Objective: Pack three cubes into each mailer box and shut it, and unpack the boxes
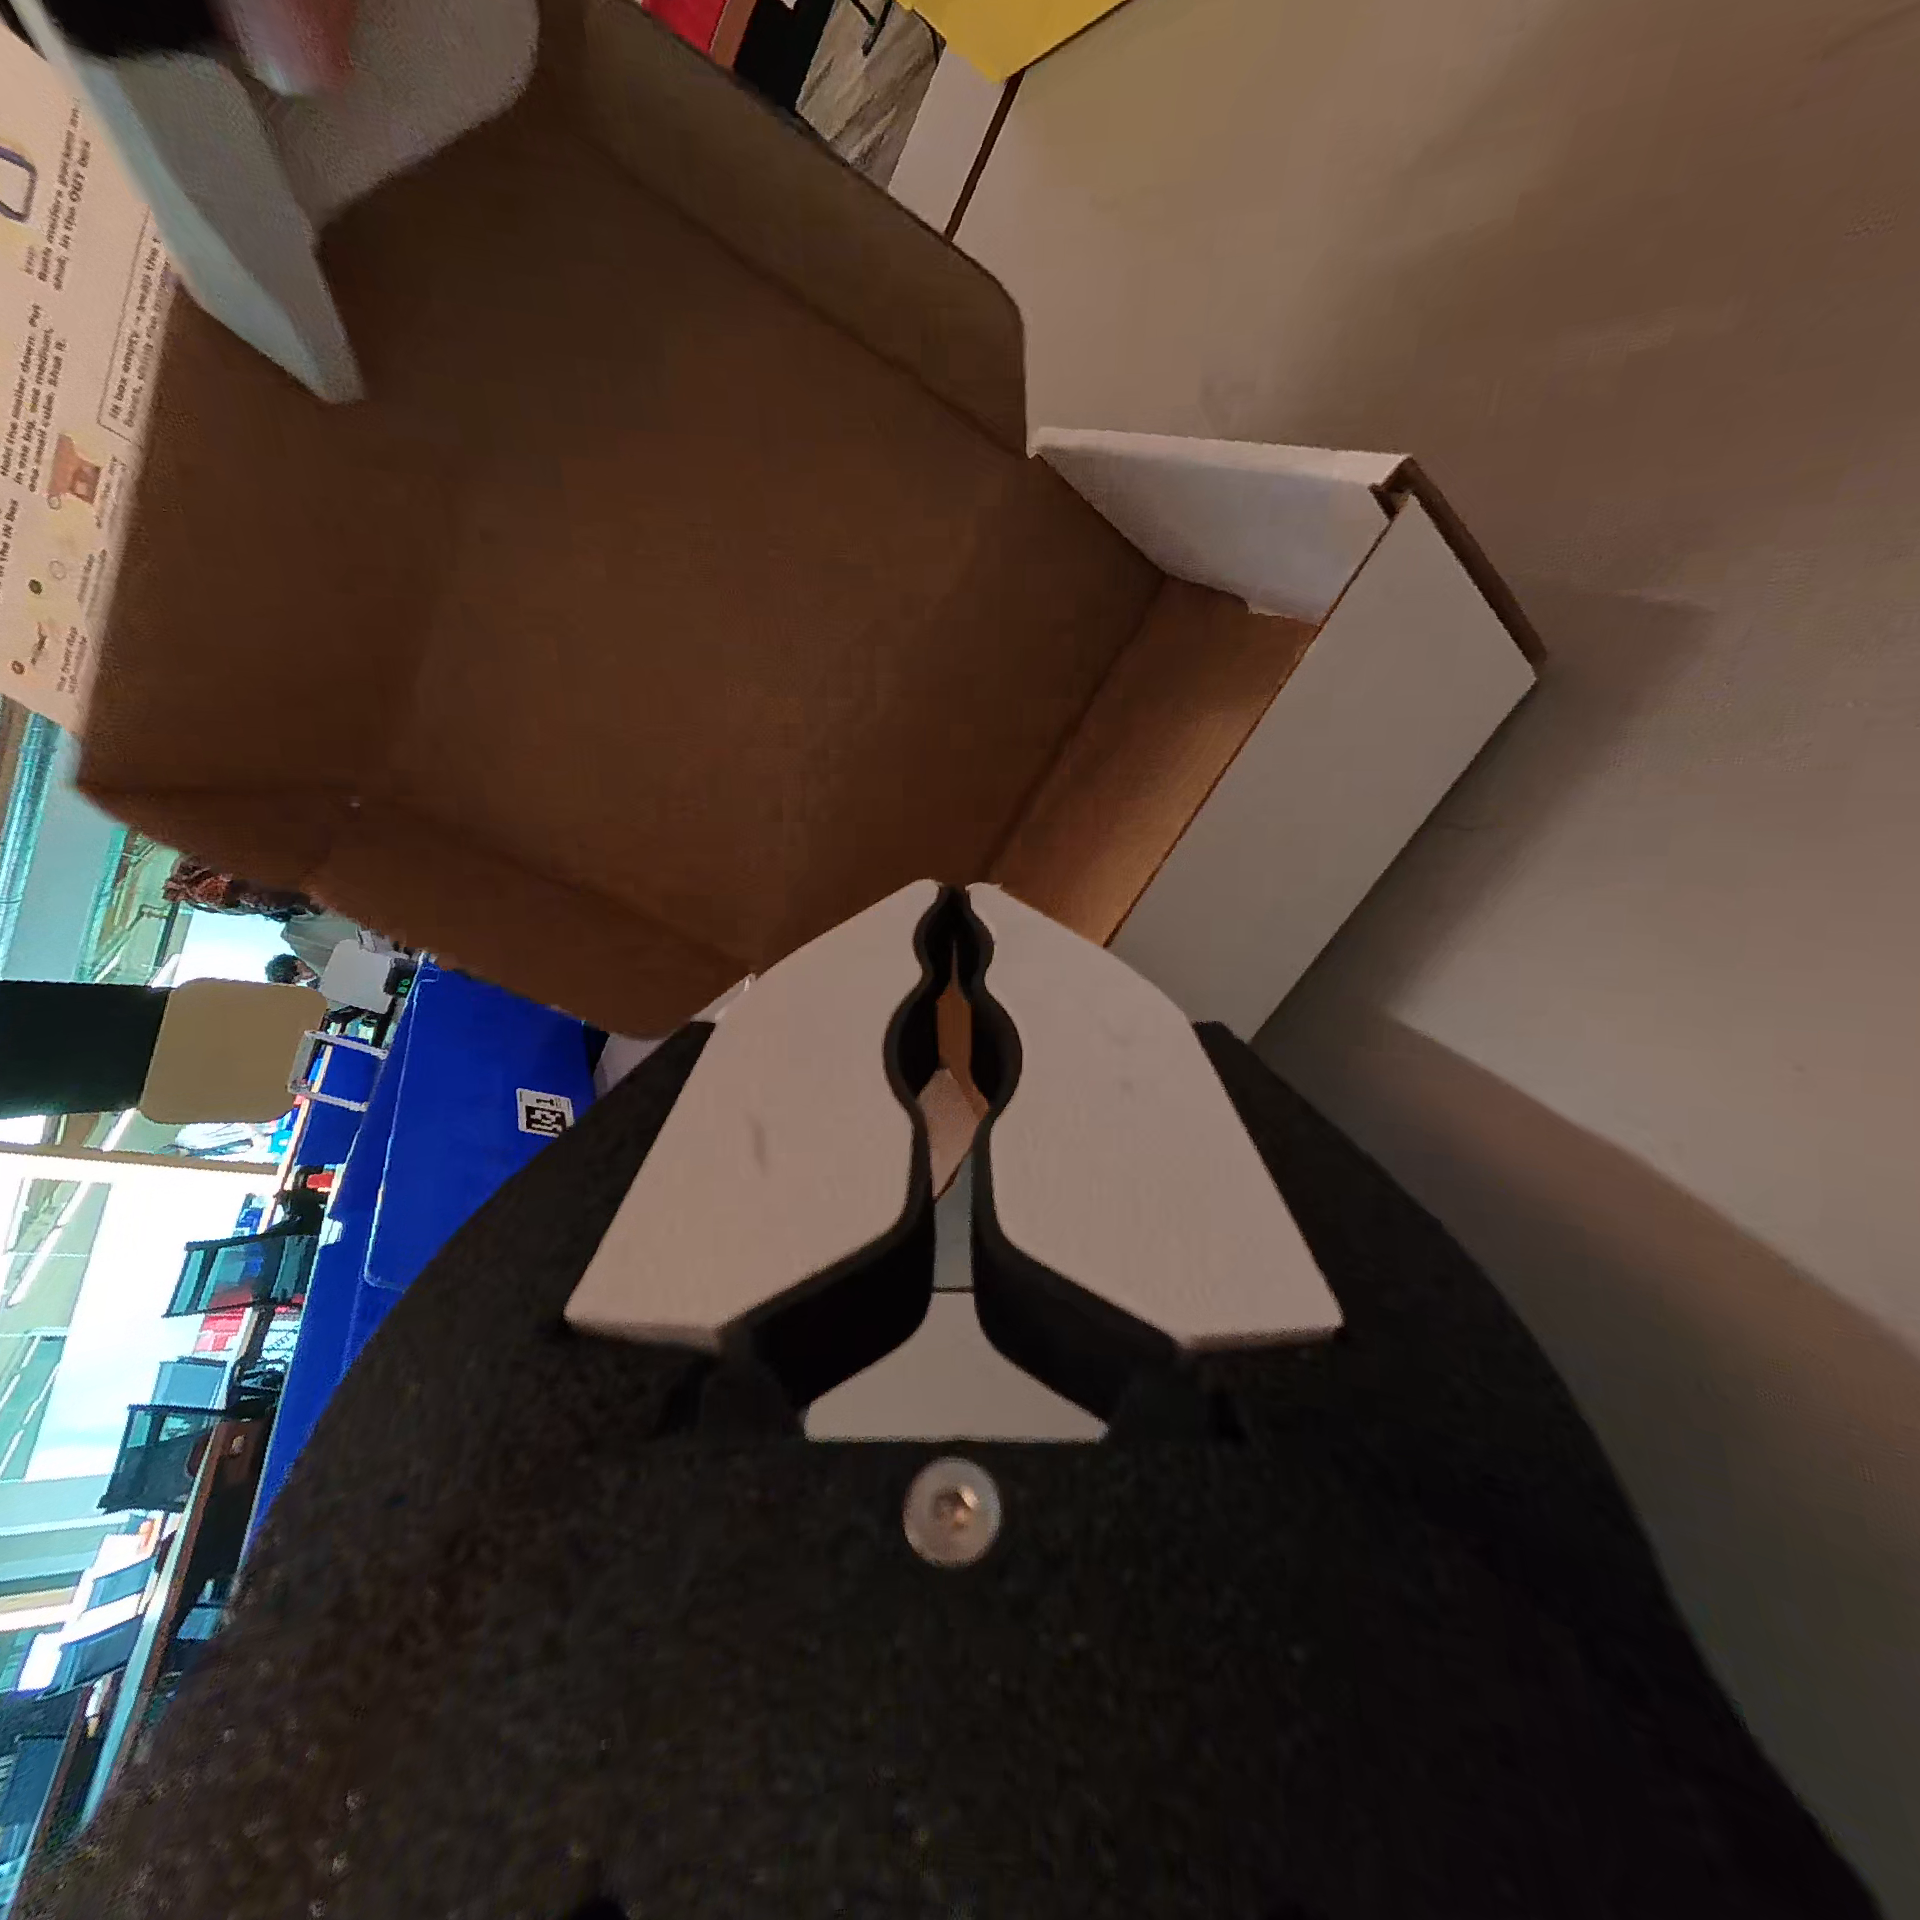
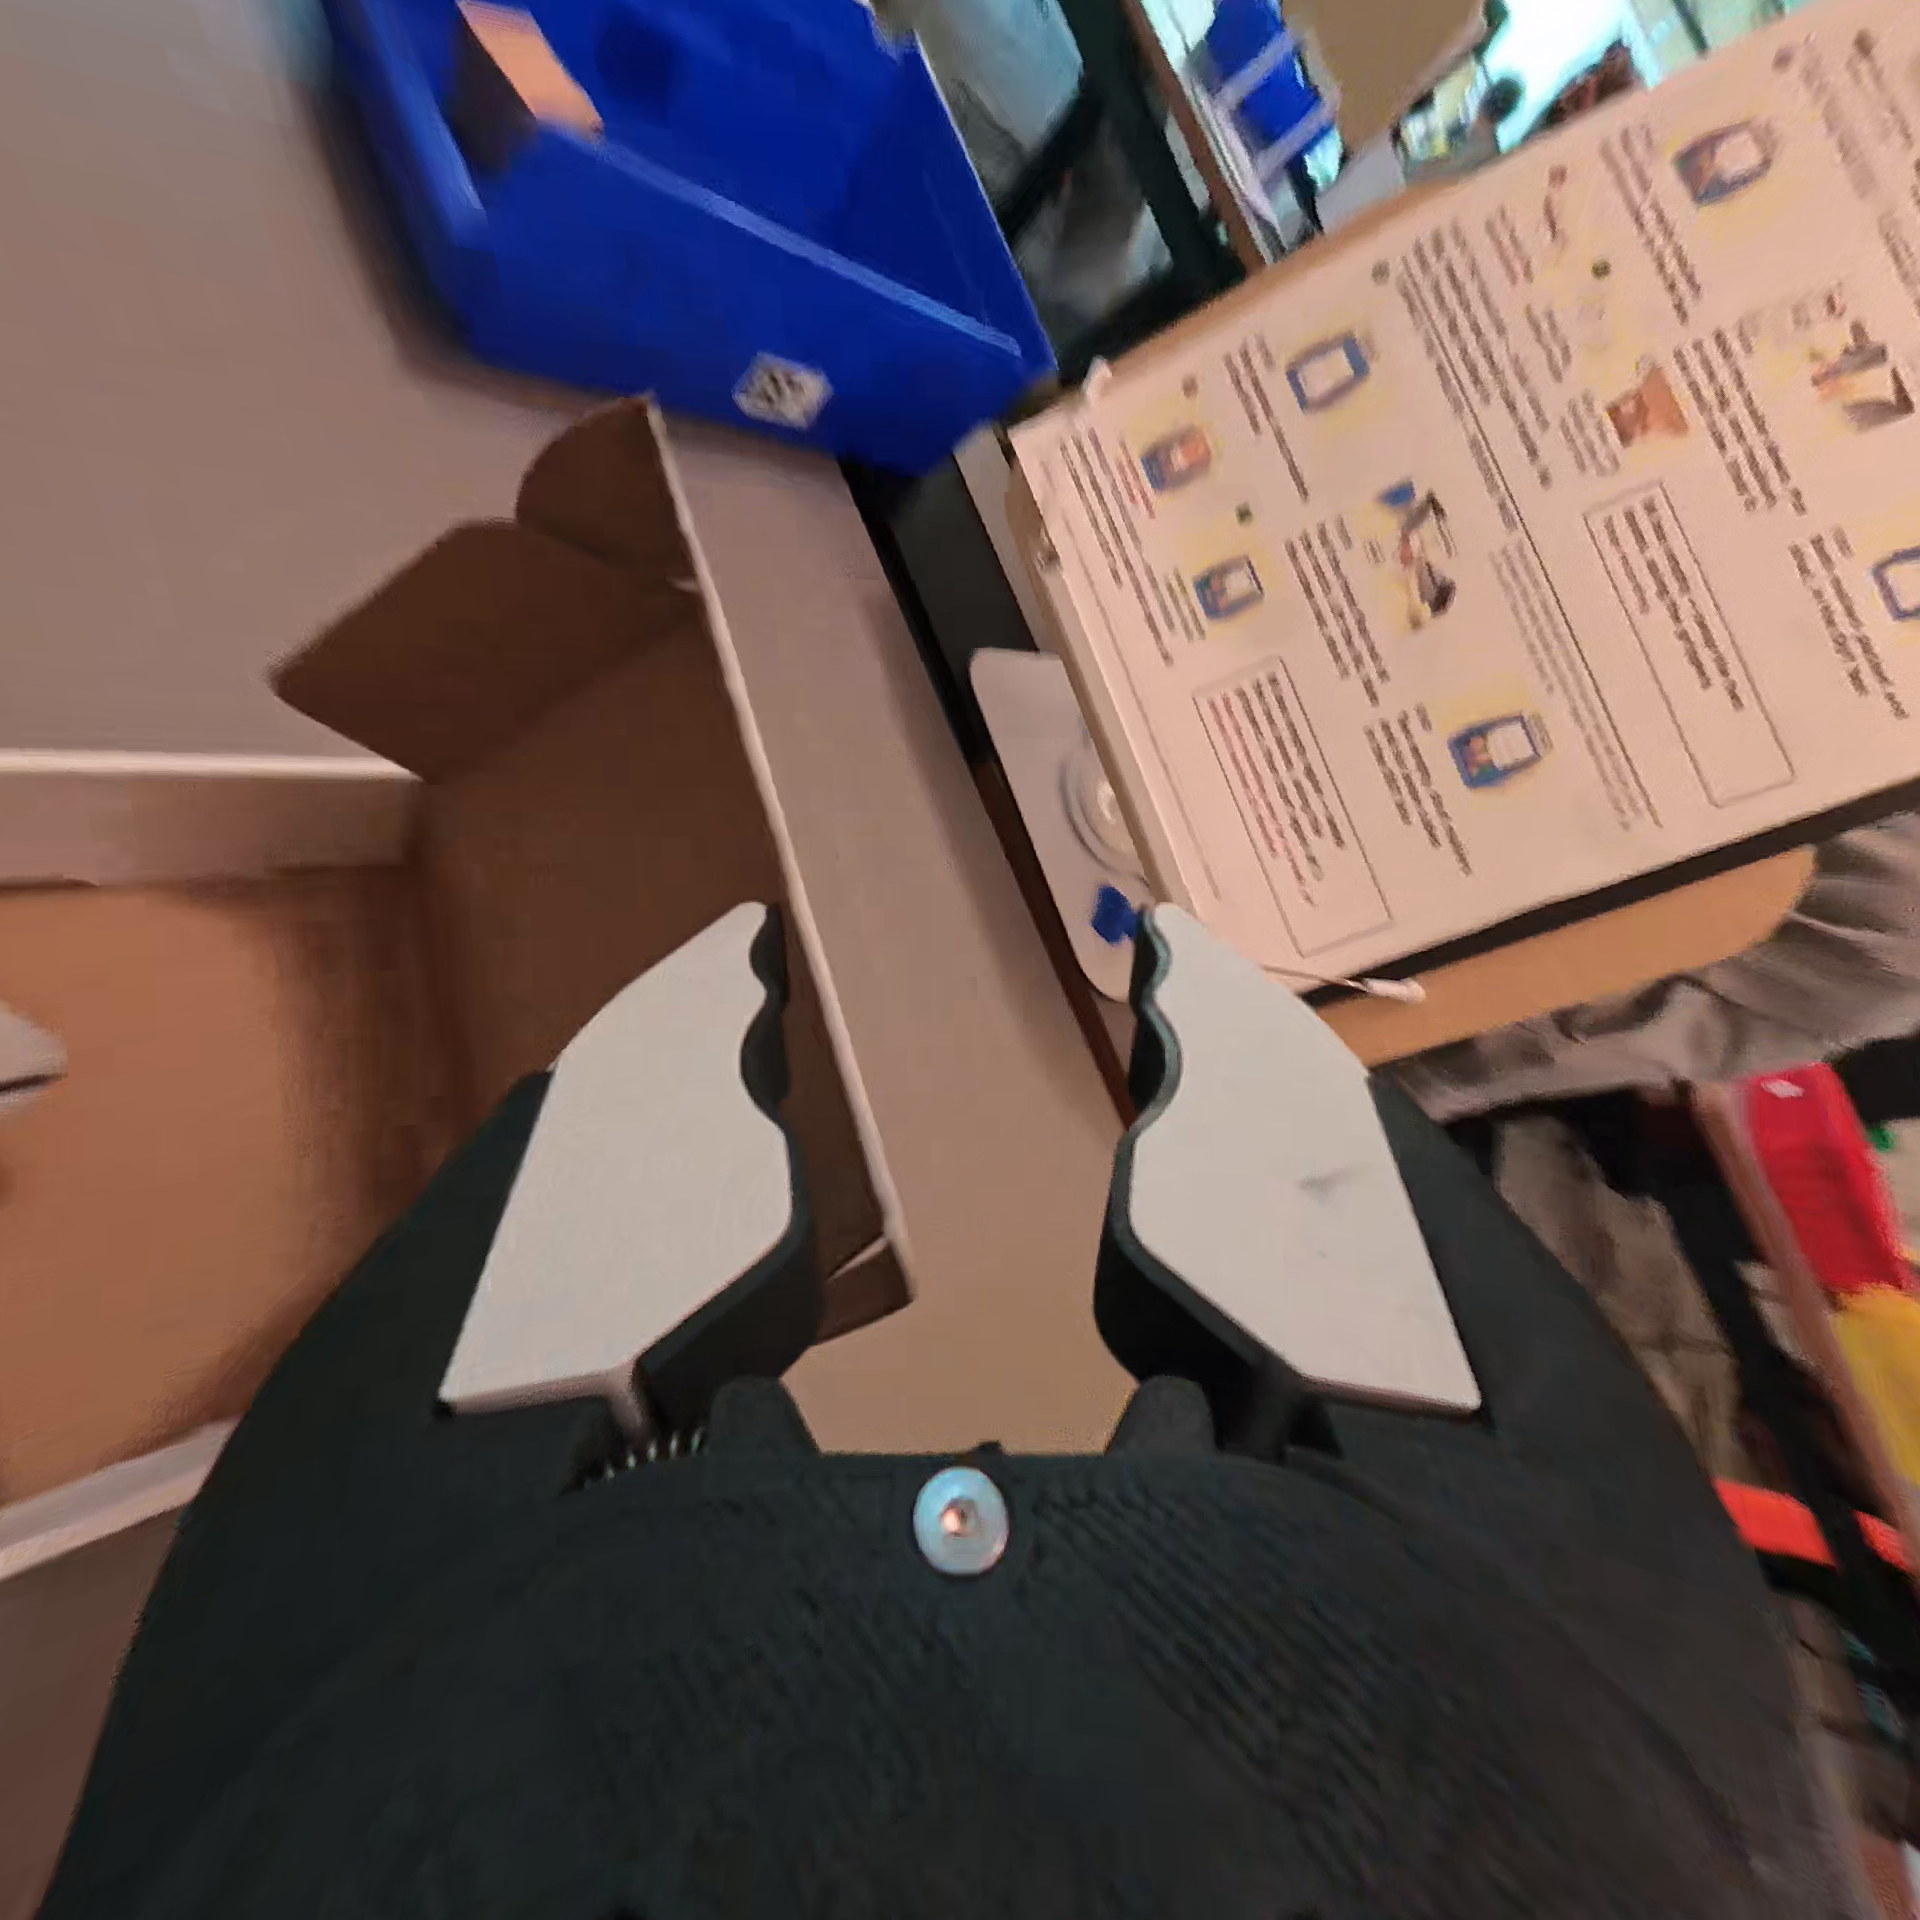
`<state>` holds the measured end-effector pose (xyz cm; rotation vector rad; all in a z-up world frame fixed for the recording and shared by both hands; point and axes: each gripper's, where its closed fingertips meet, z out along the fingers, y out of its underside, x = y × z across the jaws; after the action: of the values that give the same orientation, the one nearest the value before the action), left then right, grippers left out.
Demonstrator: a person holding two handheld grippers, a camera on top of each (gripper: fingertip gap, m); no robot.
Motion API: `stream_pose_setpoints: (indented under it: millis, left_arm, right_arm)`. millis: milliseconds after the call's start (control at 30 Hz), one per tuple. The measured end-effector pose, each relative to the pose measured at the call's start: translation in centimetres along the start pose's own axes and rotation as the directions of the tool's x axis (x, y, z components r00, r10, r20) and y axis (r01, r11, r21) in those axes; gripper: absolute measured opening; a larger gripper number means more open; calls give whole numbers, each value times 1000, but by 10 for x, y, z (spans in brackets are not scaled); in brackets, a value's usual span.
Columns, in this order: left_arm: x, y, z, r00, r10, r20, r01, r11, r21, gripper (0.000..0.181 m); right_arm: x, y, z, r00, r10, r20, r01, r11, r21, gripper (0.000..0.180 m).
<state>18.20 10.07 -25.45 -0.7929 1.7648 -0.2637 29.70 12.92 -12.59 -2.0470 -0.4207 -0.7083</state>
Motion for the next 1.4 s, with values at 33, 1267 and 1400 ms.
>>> stream_pose_setpoints:
  millis: [33, 1267, 1400]
  left_arm:
    - [0, 0, 0, 1000, -12, -1, 12, 1000, 2, 0]
    - [13, -1, -7, 943, -251, -221, 254, 967, -11, 0]
    - [13, -1, -7, 937, -268, -225, 272, 962, -15, 0]
  right_arm:
    - [-5, -6, -6, 1000, 22, 21, -23, 999, 42, 64]
    - [22, 103, 78, 985, -37, -170, -23, 941, -338, 13]
    - [9, 126, 89, 986, -98, -134, 34, 910, -412, 0]
